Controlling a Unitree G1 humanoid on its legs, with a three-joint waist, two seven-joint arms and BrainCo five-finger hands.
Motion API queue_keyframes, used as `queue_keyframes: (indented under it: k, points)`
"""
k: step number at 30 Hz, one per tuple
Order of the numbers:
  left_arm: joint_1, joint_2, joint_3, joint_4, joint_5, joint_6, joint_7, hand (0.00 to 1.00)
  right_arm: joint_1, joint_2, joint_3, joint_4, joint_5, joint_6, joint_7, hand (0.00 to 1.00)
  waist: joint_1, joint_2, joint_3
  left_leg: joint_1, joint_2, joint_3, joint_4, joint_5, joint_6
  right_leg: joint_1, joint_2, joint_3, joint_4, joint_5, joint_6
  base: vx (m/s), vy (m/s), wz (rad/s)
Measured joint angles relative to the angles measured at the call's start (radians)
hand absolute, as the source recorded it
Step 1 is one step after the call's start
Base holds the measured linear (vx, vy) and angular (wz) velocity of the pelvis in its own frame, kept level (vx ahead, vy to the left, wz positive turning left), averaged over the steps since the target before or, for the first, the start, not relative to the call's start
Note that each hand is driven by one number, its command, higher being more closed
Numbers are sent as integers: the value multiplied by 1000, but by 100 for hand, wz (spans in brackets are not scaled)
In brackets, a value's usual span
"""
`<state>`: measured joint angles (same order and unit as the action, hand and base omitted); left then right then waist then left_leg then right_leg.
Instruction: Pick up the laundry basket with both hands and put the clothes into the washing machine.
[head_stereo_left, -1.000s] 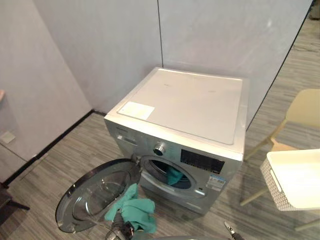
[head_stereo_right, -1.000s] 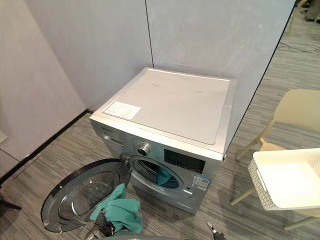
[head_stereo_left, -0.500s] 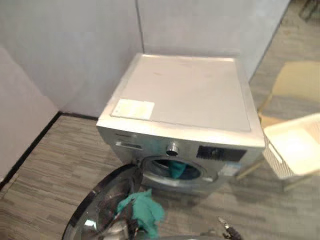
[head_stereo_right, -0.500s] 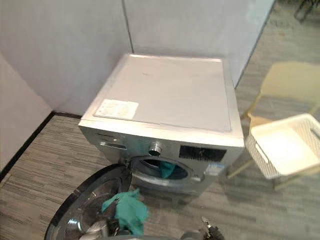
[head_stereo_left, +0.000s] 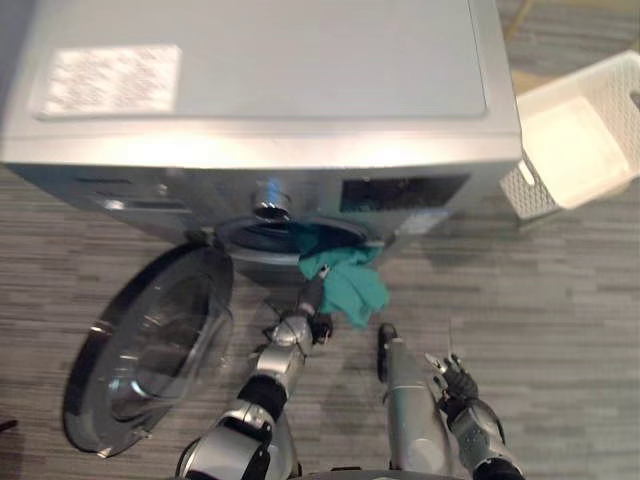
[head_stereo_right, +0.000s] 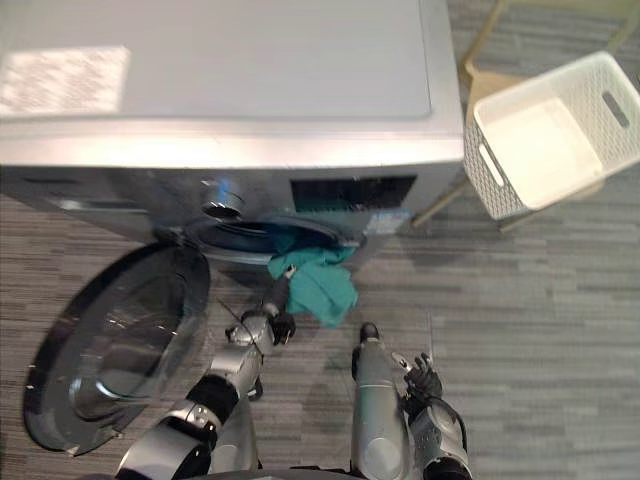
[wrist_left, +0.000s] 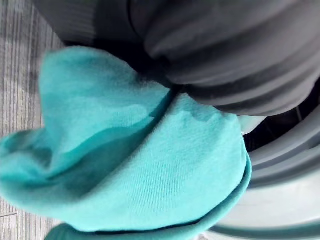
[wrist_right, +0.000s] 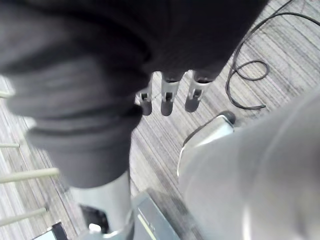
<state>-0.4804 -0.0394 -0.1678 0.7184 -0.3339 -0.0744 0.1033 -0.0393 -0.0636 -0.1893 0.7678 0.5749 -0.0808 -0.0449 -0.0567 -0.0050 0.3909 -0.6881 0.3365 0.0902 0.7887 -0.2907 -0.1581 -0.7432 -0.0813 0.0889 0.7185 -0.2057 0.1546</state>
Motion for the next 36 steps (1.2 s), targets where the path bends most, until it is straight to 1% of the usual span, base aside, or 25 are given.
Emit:
queue_keyframes:
  k: [2, 3, 5, 6, 7, 8, 10, 12, 14, 15, 18, 19, 20, 21, 23, 25, 27, 28, 29, 30, 31, 32, 33, 34, 36]
  points:
    - [-56, 13, 68, 9, 0, 1, 34, 100, -2, 2, 3, -8, 15, -2, -7, 0, -9, -14, 28, -48, 6, 0, 16, 0, -1, -52, 4, 3, 15, 9, -7, -89, -37, -21]
    - [-102, 39, 119, 29, -4, 1, 53, 100, -3, 3, 3, -8, 17, -2, -17, 0, -9, -21, 41, -90, 17, 3, 30, 1, -1, -97, 13, 6, 22, 17, -13, -56, -29, -22]
    - [-156, 74, 187, 42, -23, 1, 70, 100, -4, 2, 2, -12, 27, -11, -21, 0, -13, -24, 54, -137, 23, 5, 36, 2, -2, -147, 17, 6, 20, 33, -19, -17, -19, -24]
    - [-199, 110, 232, 46, -39, 1, 84, 100, -5, 2, 2, -20, 42, -15, -26, 0, -11, -25, 66, -173, 39, 9, 47, 4, 0, -183, 29, 9, 19, 45, -18, 31, -12, -33]
    - [-230, 141, 262, 47, -53, 0, 97, 100, -7, 5, 3, -29, 46, -22, -30, 0, -9, -25, 71, -200, 50, 9, 61, 6, 3, -210, 40, 10, 20, 58, -27, 41, -7, -36]
    - [-249, 163, 278, 47, -60, 0, 101, 100, -9, 8, 3, -40, 51, -25, -33, 0, -9, -26, 75, -216, 54, 8, 67, 6, 3, -226, 45, 12, 21, 65, -20, 82, 11, -29]
    - [-323, 233, 304, 48, -93, -1, 112, 100, -22, 16, 4, -79, 65, -35, -37, 0, -11, -28, 112, -250, 66, 11, 84, 9, -2, -256, 51, 12, 22, 72, -18, 90, 32, -17]
    - [-396, 287, 326, 47, -121, -2, 116, 100, -22, 17, 14, -109, 78, -49, -36, 0, -9, -30, 121, -285, 68, 18, 91, 8, 0, -290, 51, 17, 21, 78, -12, 88, 59, -9]
    - [-446, 332, 329, 43, -142, -1, 118, 100, -22, 17, 27, -130, 88, -55, -30, 0, -9, -35, 129, -296, 70, 27, 96, 8, 1, -300, 52, 21, 13, 82, -10, 83, 74, -9]
    - [-465, 360, 329, 14, -160, -1, 120, 100, -22, 17, 30, -133, 93, -66, -18, 0, -10, -34, 130, -302, 72, 31, 96, 7, 2, -302, 52, 21, 4, 83, -9, 67, 71, -9]
    - [-521, 430, 327, -74, -204, -11, 138, 100, -20, 17, 31, -133, 103, -69, -14, 0, -7, -34, 130, -307, 76, 39, 90, 7, 2, -302, 52, 20, -15, 90, -8, 60, 70, -5]
    - [-559, 474, 327, -100, -218, -19, 143, 100, -19, 17, 31, -133, 105, -69, -13, 0, -7, -34, 130, -309, 76, 40, 88, 7, 2, -302, 52, 19, -21, 93, -7, 32, 43, -1]
    - [-581, 496, 327, -108, -227, -27, 147, 100, -16, 16, 31, -133, 105, -69, -11, 0, -6, -33, 130, -309, 76, 40, 86, 7, 2, -302, 52, 20, -22, 93, -7, 34, 50, 0]
    - [-600, 509, 316, -107, -252, -62, 164, 100, -10, 16, 31, -133, 113, -69, -2, 0, -7, -34, 132, -312, 76, 41, 84, 7, 3, -303, 52, 18, -25, 95, -6, 29, 47, 2]
    - [-619, 521, 265, -108, -266, -59, 163, 100, 9, 11, 30, -133, 124, -69, 10, 0, 1, -32, 138, -321, 76, 41, 84, 8, 3, -312, 52, 16, -25, 96, -8, 23, 42, 0]
    - [-666, 564, 193, -108, -271, -64, 163, 100, 38, 1, 30, -128, 128, -68, 27, 0, 15, -31, 139, -339, 76, 41, 90, 9, 5, -333, 52, 17, -17, 97, -9, 14, 33, -2]
    - [-684, 582, 147, -109, -267, -69, 166, 100, 65, -7, 30, -128, 132, -68, 33, 0, 19, -30, 139, -350, 76, 39, 97, 9, 5, -346, 52, 17, -6, 97, -10, 16, 37, 0]
    - [-687, 610, 97, -109, -245, -70, 202, 100, 90, -17, 29, -129, 140, -69, 49, 0, 20, -28, 140, -359, 76, 34, 105, 9, 5, -352, 52, 16, 0, 98, -11, 9, 40, 1]
    - [-687, 616, 88, -109, -235, -70, 212, 100, 95, -20, 29, -129, 141, -69, 50, 0, 20, -28, 140, -361, 76, 33, 106, 9, 5, -353, 52, 16, 1, 98, -11, -1, 35, 2]
    - [-687, 639, 52, -113, -166, -69, 266, 0, 119, -26, 27, -136, 143, -72, 50, 0, 21, -28, 140, -373, 76, 27, 116, 9, 5, -363, 52, 14, 10, 98, -11, -10, 37, 2]
    - [-687, 673, 20, -121, 4, -58, 358, 0, 137, -27, 22, -137, 144, -87, 50, 0, 21, -28, 140, -392, 76, 20, 125, 9, 6, -377, 52, 11, 15, 99, -12, -11, 39, 2]
    - [-689, 690, 10, -123, 81, -51, 394, 0, 143, -28, 21, -137, 147, -94, 49, 0, 20, -28, 140, -401, 76, 17, 129, 8, 6, -383, 52, 9, 16, 100, -14, -12, 53, -1]
    - [-694, 715, -5, -126, 217, -24, 452, 0, 152, -31, 21, -134, 156, -103, 47, 0, 19, -27, 141, -417, 76, 11, 137, 8, 7, -395, 52, 7, 18, 103, -14, -6, 40, -1]
    - [-703, 726, -26, -131, 291, 4, 477, 0, 157, -33, 22, -132, 162, -109, 47, 0, 19, -26, 141, -425, 76, 8, 140, 8, 7, -399, 52, 6, 18, 104, -13, -2, 53, 1]
    - [-717, 727, -46, -132, 403, 40, 488, 0, 157, -35, 31, -130, 164, -114, 47, 0, 22, -24, 142, -435, 75, -2, 148, 8, 7, -399, 51, -1, 19, 104, -13, 10, 56, 3]
